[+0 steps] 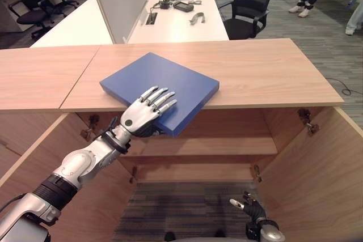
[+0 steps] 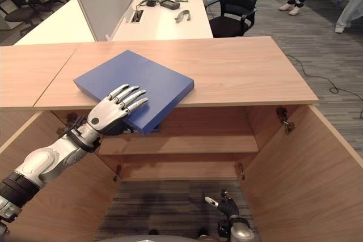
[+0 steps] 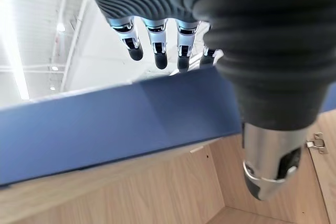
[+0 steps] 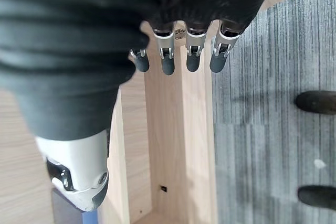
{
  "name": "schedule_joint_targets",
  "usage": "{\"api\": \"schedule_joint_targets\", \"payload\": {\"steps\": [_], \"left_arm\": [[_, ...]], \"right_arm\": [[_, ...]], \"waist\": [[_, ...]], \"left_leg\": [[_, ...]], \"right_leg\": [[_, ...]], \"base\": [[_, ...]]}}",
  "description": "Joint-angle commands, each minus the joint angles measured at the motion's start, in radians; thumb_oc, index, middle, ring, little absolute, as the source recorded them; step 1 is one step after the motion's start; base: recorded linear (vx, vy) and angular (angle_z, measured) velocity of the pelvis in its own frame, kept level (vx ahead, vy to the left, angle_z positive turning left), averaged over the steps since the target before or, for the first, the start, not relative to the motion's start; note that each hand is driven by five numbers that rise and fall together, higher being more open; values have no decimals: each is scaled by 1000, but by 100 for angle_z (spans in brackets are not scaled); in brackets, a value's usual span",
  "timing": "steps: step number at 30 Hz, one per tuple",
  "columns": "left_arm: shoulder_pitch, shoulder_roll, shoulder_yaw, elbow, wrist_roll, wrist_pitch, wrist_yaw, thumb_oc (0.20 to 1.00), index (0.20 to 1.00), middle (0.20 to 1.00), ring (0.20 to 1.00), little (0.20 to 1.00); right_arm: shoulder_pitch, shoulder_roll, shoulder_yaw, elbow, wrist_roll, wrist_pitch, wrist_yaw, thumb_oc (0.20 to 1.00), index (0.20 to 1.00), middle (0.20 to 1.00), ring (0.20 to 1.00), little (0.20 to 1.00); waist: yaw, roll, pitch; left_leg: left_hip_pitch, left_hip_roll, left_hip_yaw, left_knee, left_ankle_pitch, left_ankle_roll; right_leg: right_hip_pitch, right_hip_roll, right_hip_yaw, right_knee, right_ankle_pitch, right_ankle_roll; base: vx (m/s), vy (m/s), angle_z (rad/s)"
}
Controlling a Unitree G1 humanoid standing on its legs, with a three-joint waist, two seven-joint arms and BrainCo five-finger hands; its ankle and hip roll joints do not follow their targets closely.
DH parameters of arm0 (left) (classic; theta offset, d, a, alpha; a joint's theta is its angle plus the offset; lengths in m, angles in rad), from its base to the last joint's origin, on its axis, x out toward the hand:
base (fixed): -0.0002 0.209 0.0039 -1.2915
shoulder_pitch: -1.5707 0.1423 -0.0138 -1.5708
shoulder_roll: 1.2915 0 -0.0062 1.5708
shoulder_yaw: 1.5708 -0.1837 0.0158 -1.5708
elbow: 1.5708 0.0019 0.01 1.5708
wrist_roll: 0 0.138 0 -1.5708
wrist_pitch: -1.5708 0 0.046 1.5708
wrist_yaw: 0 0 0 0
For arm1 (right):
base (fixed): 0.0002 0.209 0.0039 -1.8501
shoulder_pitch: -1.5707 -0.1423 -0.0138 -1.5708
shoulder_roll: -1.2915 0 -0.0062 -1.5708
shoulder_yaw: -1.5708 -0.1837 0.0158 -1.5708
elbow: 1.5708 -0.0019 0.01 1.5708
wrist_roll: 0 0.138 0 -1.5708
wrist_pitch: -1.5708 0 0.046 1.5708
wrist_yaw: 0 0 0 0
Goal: Put the empty folder in the office cabinet
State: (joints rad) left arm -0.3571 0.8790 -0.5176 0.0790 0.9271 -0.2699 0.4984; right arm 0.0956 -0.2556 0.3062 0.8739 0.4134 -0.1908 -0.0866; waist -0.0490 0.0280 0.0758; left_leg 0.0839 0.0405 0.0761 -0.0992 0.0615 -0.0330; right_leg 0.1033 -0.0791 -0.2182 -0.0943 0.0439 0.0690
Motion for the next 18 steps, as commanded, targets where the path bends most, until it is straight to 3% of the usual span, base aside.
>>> {"api": "schedule_joint_targets", "payload": {"steps": [1,10,11,12,18], "left_arm": [[-138,20,12,49,-14,17,17,1000,1000,1000,1000,1000],[-142,8,13,72,-27,24,15,1000,1000,1000,1000,1000],[-142,8,14,72,-28,25,16,674,674,674,674,674],[-139,7,16,73,-28,25,17,200,200,200,200,200],[-130,0,33,72,-34,29,23,200,200,200,200,200]], "right_arm": [[-69,-2,-7,-9,41,-41,3,1000,1000,1000,1000,1000],[-72,-3,-8,-17,44,-38,2,1000,1000,1000,1000,1000],[-72,-2,-7,-15,44,-38,2,1000,1000,1000,1000,1000],[-73,0,-6,-15,43,-38,2,1000,1000,1000,1000,1000],[-73,5,-8,-4,47,-38,0,1000,1000,1000,1000,1000]], "waist": [[2,-23,31],[1,-25,35],[1,-26,35],[2,-26,35],[0,-24,32]], "left_leg": [[55,-11,5,12,-106,-36],[52,-11,5,12,-106,-35],[52,-12,5,12,-106,-35],[52,-12,5,12,-106,-35],[58,-11,4,12,-108,-35]], "right_leg": [[57,-23,30,7,-71,95],[54,-21,34,7,-70,95],[54,-21,34,7,-70,95],[54,-21,35,7,-71,95],[58,-20,34,7,-74,92]], "base": [[0,0,0],[0,0,0],[0,0,0],[0,0,0],[0,0,0]]}}
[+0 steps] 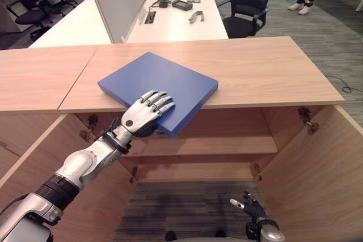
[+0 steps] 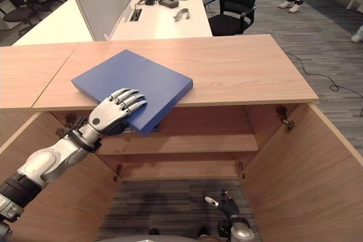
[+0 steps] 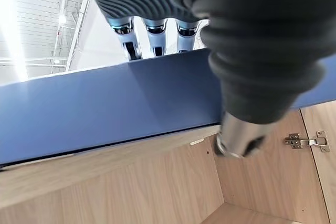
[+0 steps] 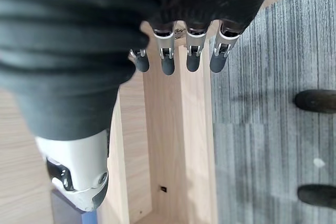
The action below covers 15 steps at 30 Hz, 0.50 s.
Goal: Put the empty folder in the office cabinet
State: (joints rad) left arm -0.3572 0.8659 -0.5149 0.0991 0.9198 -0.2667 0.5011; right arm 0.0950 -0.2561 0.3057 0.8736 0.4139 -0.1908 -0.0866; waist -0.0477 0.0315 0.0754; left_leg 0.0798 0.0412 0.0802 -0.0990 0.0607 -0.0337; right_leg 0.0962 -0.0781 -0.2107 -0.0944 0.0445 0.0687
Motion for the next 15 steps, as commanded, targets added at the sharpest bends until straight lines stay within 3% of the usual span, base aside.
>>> {"api": "schedule_joint_targets", "payload": {"steps": [1,15], "left_arm": [[-123,11,37,52,-28,27,22,200,200,200,200,200],[-97,-6,71,42,-54,24,19,200,200,200,200,200]], "right_arm": [[-71,7,-8,-3,47,-39,0,1000,1000,1000,1000,1000],[-69,8,-13,-20,51,-41,0,1000,1000,1000,1000,1000]], "waist": [[-2,-28,32],[-1,-31,30]], "left_leg": [[63,-11,-1,12,-108,-34],[67,-12,-1,12,-109,-32]], "right_leg": [[67,-21,25,7,-76,92],[69,-20,28,7,-76,90]], "base": [[0,0,0],[0,0,0]]}}
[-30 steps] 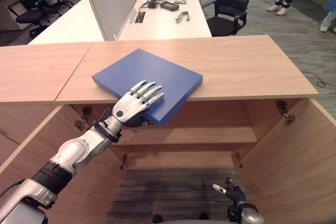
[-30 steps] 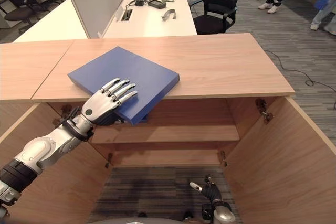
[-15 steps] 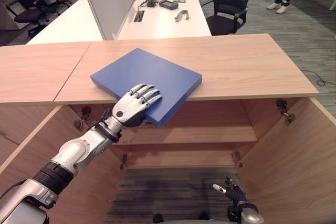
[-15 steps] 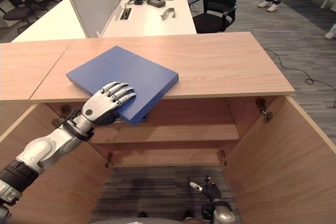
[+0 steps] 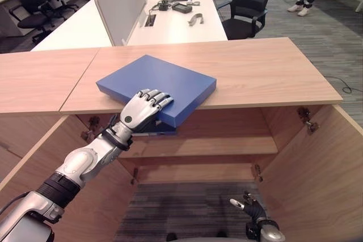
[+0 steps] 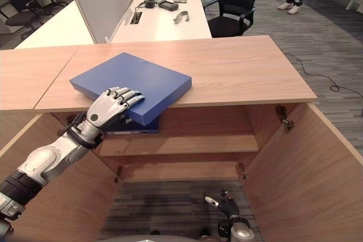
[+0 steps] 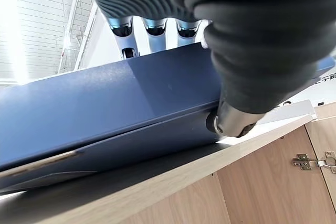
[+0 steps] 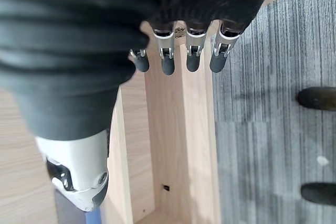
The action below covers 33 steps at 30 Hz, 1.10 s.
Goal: Put the empty folder in the office cabinet
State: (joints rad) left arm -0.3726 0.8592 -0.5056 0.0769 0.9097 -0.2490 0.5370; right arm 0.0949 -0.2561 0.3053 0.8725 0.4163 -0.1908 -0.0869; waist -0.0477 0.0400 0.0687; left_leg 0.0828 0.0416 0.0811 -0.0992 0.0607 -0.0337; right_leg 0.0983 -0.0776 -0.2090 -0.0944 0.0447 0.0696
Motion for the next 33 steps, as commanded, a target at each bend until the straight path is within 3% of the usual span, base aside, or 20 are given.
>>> {"api": "schedule_joint_targets", "payload": {"steps": [1,7,9,13,15,16,21,22,24,26,28,29,33], "left_arm": [[-78,1,72,61,-50,5,-18,200,200,200,200,200],[-79,15,118,17,-84,-2,-17,200,200,200,200,200],[-85,6,188,-46,-131,0,4,200,200,200,200,200],[-106,-44,405,-247,-275,-23,81,200,200,200,200,200],[-120,-64,450,-286,-329,-33,95,200,200,200,200,200],[-144,-97,511,-360,-422,-61,110,200,200,200,200,200],[-177,-141,548,-439,-606,-125,122,200,200,200,200,200],[-191,-162,553,-474,-720,-163,110,200,200,200,200,200],[-181,-185,561,-502,-897,-225,36,200,200,200,200,200],[-155,-221,564,-518,-1213,-284,-135,200,200,200,200,200],[-114,-224,580,-515,-1449,-285,-297,200,200,200,200,200],[-113,-223,584,-512,-1461,-286,-308,200,200,200,200,200],[-29,-193,607,-470,-1773,-231,-529,200,200,200,200,200]], "right_arm": [[-66,7,-12,-26,45,-41,0,1000,1000,1000,1000,1000],[-66,10,-16,-21,38,-38,0,1000,1000,1000,1000,1000],[-67,17,-17,-12,29,-33,-4,1000,1000,1000,1000,1000],[-84,47,-4,14,21,-24,-6,1000,1000,1000,1000,1000],[-92,51,5,22,20,-22,-5,1000,1000,1000,1000,1000],[-101,57,12,27,17,-19,-2,1000,1000,1000,1000,1000],[-112,63,18,40,34,-11,2,1000,1000,1000,1000,1000],[-116,62,22,38,39,-6,2,1000,1000,1000,1000,1000],[-119,60,21,38,41,2,5,1000,1000,1000,1000,1000],[-120,51,12,35,47,15,11,1000,1000,1000,1000,1000],[-119,42,4,29,53,27,26,1000,1000,1000,1000,1000],[-119,42,5,28,53,27,27,1000,1000,1000,1000,1000],[-117,27,-4,25,55,43,54,1000,1000,1000,1000,1000]], "waist": [[0,-40,36],[3,-43,34],[6,-45,30],[22,-47,20],[24,-45,19],[29,-44,15],[37,-40,11],[41,-38,10],[46,-34,9],[50,-30,9],[54,-26,10],[53,-25,10],[59,-18,14]], "left_leg": [[65,-12,-2,12,-109,-33],[65,-12,-2,12,-107,-33],[64,-12,-5,12,-105,-34],[63,-11,-12,12,-100,-35],[62,-10,-14,12,-98,-37],[61,-10,-17,12,-95,-38],[59,-10,-24,12,-91,-39],[57,-10,-28,12,-88,-39],[56,-11,-33,12,-87,-39],[56,-12,-40,12,-86,-39],[57,-12,-44,12,-86,-40],[58,-12,-44,12,-86,-41],[58,-11,-49,12,-84,-42]], "right_leg": [[69,-21,26,7,-77,90],[71,-21,22,7,-76,89],[73,-21,19,7,-76,87],[74,-23,14,7,-77,83],[75,-23,13,7,-77,81],[74,-22,11,7,-77,80],[74,-20,6,7,-78,76],[74,-19,3,7,-78,75],[77,-20,-4,7,-79,73],[83,-19,-10,7,-81,70],[86,-19,-12,7,-83,69],[86,-19,-12,7,-84,69],[89,-19,-15,7,-86,65]], "base": [[0,0,0],[-5,0,0],[0,0,0],[-14,-8,2],[-8,-18,5],[-7,-17,4],[-10,-27,4],[-15,-39,5],[-4,-30,12],[8,-26,10],[7,-13,9],[-1,-8,8],[-11,-6,5]]}}
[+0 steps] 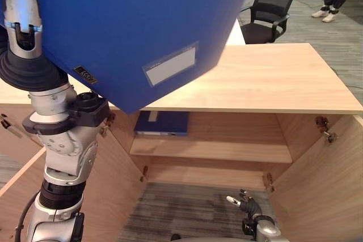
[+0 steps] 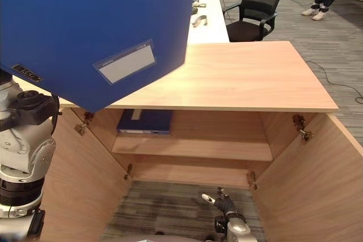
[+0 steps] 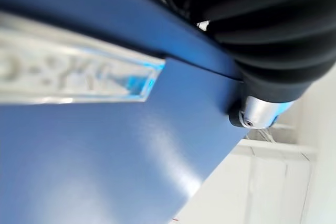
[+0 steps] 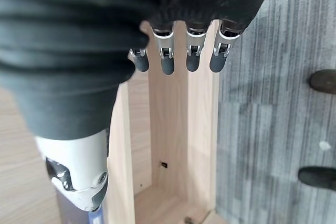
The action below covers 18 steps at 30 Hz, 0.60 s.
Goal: Put the empty folder in the office cabinet
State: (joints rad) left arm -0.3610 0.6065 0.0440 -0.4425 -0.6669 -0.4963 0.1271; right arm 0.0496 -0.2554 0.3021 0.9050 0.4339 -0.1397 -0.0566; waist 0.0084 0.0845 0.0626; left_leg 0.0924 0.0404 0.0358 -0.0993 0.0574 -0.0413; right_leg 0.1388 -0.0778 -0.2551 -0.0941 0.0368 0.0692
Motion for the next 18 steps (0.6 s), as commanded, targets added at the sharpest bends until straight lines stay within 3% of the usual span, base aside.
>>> {"api": "schedule_joint_targets", "payload": {"steps": [1,4,8,18], "left_arm": [[-18,69,64,60,-260,33,-163,200,200,200,200,200],[43,119,105,101,-411,85,-273,200,200,200,200,200],[89,157,120,145,-492,118,-326,200,200,200,200,200],[153,216,61,197,-419,170,-336,200,200,200,200,200]], "right_arm": [[-72,24,-3,-1,35,-6,33,1000,1000,1000,1000,1000],[-69,17,-4,12,23,0,56,1000,1000,1000,1000,1000],[-69,10,-1,20,21,-1,70,1000,1000,1000,1000,1000],[-74,-11,-7,-48,36,-8,72,1000,1000,1000,1000,1000]], "waist": [[5,-61,20],[8,-57,21],[9,-57,20],[12,-62,29]], "left_leg": [[48,-10,-5,12,-80,-35],[48,-8,-5,12,-79,-38],[48,-8,-5,12,-77,-39],[43,-8,-10,12,-75,-35]], "right_leg": [[49,-18,31,7,-78,65],[51,-17,30,7,-78,65],[51,-15,29,7,-79,65],[45,-18,29,7,-72,67]], "base": [[-2,-3,5],[-2,1,2],[0,0,0],[1,2,1]]}}
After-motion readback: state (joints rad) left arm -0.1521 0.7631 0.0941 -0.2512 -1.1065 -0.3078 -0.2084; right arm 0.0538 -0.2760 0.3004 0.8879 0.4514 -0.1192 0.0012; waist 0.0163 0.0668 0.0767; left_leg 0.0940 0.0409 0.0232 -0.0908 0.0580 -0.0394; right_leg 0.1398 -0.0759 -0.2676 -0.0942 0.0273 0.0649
